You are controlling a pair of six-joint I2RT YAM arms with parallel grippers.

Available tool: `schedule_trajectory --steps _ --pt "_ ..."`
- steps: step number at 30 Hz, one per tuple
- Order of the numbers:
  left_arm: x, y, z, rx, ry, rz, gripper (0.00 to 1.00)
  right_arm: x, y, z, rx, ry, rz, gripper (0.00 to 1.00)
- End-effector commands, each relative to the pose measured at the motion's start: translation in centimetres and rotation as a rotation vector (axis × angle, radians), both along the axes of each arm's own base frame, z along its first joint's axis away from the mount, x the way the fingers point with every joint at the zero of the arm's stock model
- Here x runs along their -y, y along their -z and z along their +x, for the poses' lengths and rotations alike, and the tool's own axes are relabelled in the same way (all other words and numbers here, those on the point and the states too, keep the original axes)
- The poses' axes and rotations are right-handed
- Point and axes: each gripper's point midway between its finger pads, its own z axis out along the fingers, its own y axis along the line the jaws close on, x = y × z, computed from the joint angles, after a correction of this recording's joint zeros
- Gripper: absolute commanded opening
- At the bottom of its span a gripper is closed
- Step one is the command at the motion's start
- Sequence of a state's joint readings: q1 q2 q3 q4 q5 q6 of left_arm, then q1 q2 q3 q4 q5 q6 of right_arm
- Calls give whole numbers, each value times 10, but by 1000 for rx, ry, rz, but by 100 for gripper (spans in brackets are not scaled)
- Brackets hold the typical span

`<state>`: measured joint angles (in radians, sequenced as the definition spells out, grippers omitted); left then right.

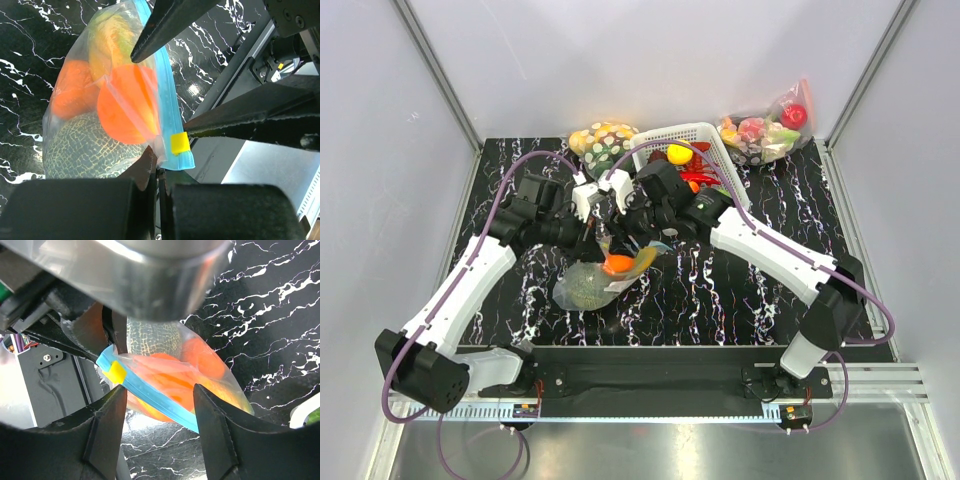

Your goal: Open the zip-top bag and remove the fake food

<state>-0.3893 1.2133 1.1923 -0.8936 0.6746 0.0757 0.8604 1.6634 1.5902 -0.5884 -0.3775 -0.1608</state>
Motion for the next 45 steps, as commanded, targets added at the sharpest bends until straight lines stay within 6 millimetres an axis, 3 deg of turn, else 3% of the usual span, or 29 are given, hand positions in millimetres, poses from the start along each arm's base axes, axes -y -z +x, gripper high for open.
schedule_trajectory --steps 1,11,12,14,20,33,37,38,42,45 --pt "16 -23 7 98 74 -67 0 -14 5 -1 17 -38 -14 63" --pt "15 -24 8 105 69 -61 0 -20 11 -7 32 -65 -43 66" --pt "14 -23 8 107 64 -58 0 -20 12 -7 32 -66 -46 72" --pt "14 -23 10 110 62 -55 0 -21 13 -10 32 -71 -53 73" --pt "15 -26 13 115 62 -55 0 -25 15 -22 33 -91 -65 74" --pt "18 -29 11 113 76 -73 0 -39 15 -26 37 -112 -41 73" --pt "18 -28 9 102 80 -81 0 -46 16 -30 9 -125 -12 66" --pt "18 -28 9 105 80 -82 0 -53 13 -33 -13 -136 22 56" --pt "20 -29 11 113 82 -91 0 -60 10 -39 -45 -154 56 52" --pt "21 -30 13 117 80 -93 0 -59 13 -41 -58 -151 49 42"
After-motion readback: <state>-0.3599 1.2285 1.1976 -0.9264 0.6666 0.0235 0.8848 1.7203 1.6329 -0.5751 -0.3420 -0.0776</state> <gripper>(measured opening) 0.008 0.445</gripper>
